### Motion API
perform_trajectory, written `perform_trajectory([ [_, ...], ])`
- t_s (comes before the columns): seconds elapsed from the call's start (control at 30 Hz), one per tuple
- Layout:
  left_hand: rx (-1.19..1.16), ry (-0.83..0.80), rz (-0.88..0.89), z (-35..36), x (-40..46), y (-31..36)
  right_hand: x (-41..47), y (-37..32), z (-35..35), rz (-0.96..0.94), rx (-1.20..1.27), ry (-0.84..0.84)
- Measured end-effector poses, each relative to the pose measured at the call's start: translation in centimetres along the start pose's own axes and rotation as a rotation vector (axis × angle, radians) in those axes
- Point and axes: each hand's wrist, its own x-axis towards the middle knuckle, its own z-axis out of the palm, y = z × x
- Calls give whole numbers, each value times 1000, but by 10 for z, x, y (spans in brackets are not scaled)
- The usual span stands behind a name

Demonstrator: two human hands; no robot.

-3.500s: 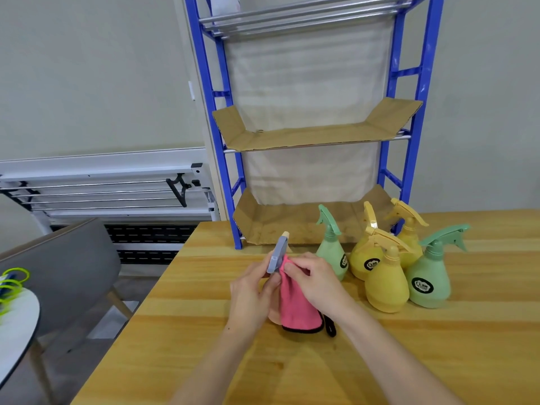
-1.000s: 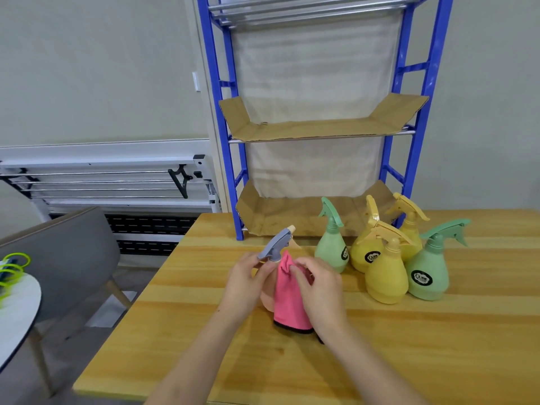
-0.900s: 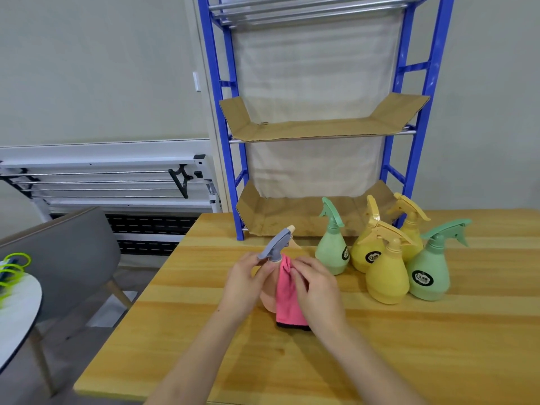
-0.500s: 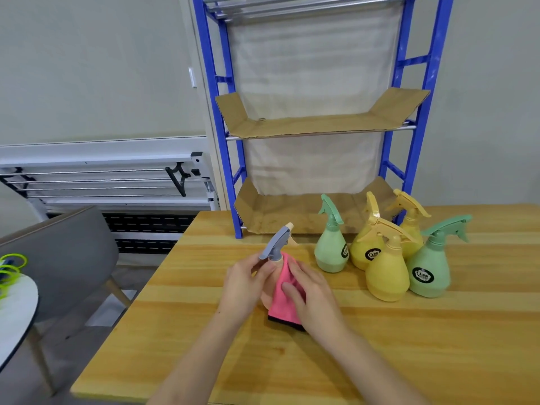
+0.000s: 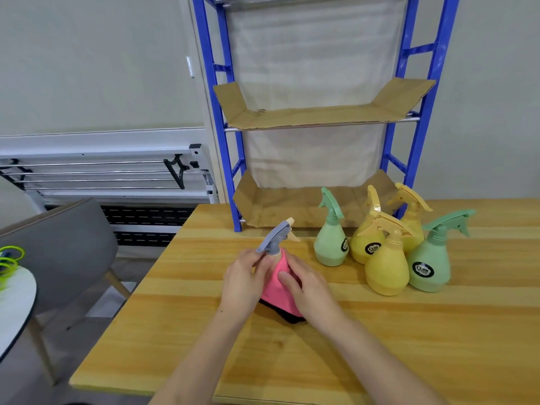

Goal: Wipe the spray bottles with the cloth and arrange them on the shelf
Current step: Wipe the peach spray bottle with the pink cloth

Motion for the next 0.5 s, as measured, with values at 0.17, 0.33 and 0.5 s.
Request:
perform_trajectory([
  [0.17,56,0,39,-2,1,-1,-8,9,-6,73,-58,-71],
  [0.33,123,0,65,-1,1,-1,-15,1,1,72,-45,-36],
  [0.5,156,63,87,2,2,4,1,-17,10,-4,13,51],
])
